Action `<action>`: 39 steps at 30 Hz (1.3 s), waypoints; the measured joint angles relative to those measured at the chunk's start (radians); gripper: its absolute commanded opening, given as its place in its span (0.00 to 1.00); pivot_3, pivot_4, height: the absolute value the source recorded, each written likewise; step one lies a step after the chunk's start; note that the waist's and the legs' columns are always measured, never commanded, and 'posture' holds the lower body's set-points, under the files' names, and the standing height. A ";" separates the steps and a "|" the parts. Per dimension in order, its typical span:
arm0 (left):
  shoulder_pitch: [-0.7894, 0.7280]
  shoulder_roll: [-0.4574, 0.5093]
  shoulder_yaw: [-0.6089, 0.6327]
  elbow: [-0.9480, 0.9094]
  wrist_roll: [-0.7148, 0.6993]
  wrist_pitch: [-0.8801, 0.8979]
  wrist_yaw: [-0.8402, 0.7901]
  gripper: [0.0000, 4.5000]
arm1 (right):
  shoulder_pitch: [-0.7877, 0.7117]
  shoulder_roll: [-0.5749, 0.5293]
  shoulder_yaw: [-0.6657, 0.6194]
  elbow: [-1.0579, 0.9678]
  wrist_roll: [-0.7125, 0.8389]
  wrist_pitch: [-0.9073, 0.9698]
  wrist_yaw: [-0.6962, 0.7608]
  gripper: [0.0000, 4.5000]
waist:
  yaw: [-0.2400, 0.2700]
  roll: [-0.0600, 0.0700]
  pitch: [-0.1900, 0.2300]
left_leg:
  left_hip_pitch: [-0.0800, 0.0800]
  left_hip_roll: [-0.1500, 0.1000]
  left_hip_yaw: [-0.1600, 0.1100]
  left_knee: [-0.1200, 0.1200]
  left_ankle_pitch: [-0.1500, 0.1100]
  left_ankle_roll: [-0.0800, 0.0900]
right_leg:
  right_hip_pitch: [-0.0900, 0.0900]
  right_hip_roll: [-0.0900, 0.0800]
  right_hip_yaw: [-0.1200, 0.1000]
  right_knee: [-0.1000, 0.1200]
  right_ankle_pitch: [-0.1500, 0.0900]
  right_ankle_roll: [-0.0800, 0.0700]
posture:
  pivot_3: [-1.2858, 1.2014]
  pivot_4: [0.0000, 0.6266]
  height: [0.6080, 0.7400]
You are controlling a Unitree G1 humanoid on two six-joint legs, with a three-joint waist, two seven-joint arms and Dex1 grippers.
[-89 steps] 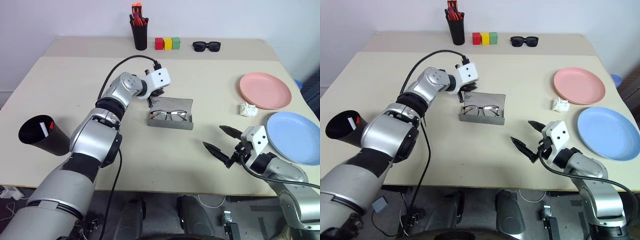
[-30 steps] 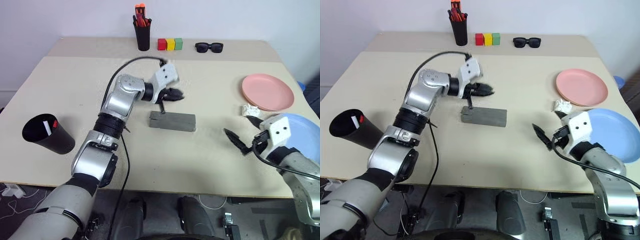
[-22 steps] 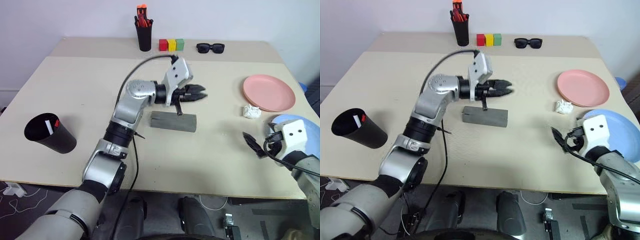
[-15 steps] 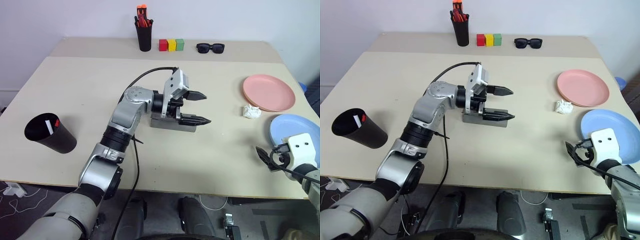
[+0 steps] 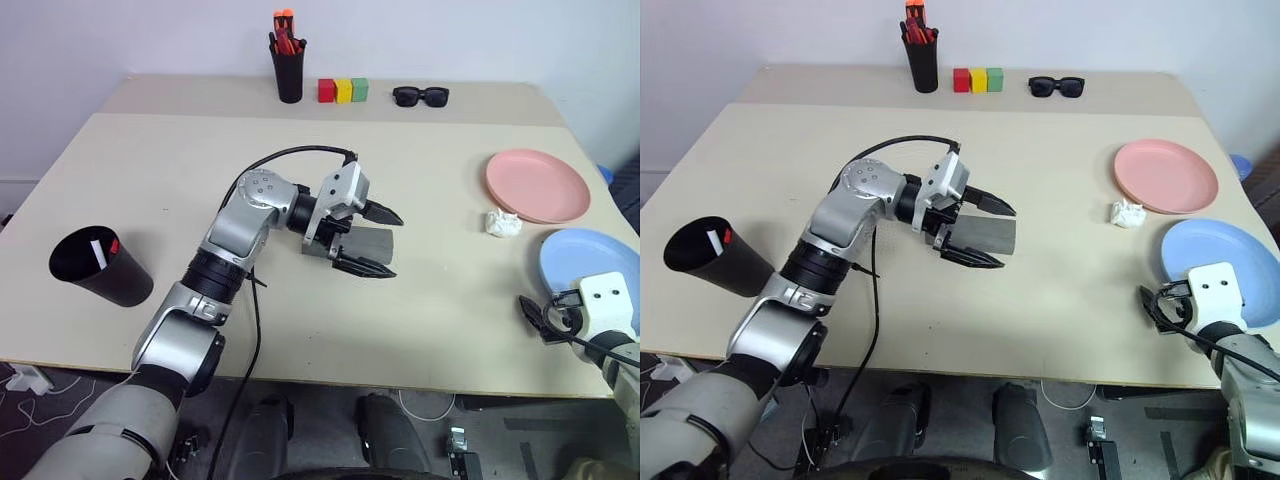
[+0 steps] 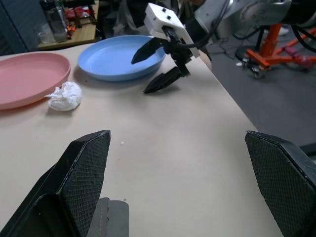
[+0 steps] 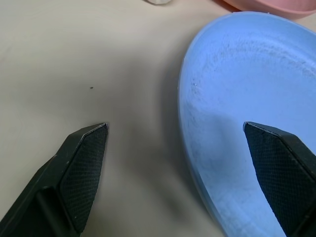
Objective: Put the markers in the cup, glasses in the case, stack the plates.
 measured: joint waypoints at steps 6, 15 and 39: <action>0.014 0.023 -0.020 -0.016 0.014 -0.011 -0.002 1.00 | -0.033 0.004 0.021 0.043 0.000 -0.022 0.009 0.58 | 0.000 0.000 0.000 | 0.000 0.000 0.000 0.000 0.000 0.000 | 0.001 0.000 0.000 -0.001 0.000 0.000 | 0.52 0.24 1.00; 0.036 0.050 -0.027 -0.073 0.012 0.022 0.013 1.00 | -0.108 -0.006 0.038 0.159 -0.020 -0.073 0.009 0.01 | 0.002 -0.002 -0.001 | 0.002 0.000 0.000 0.000 0.000 0.000 | 0.003 0.000 0.000 -0.002 0.000 0.000 | 0.52 0.24 1.00; 0.114 0.093 -0.019 -0.218 -0.007 0.140 0.205 1.00 | -0.823 -0.088 0.340 0.878 -0.290 -0.491 -0.041 0.01 | -0.032 0.001 0.001 | 0.003 0.000 0.001 -0.002 0.000 0.000 | 0.001 0.000 0.001 -0.001 0.000 0.000 | 0.52 0.24 1.00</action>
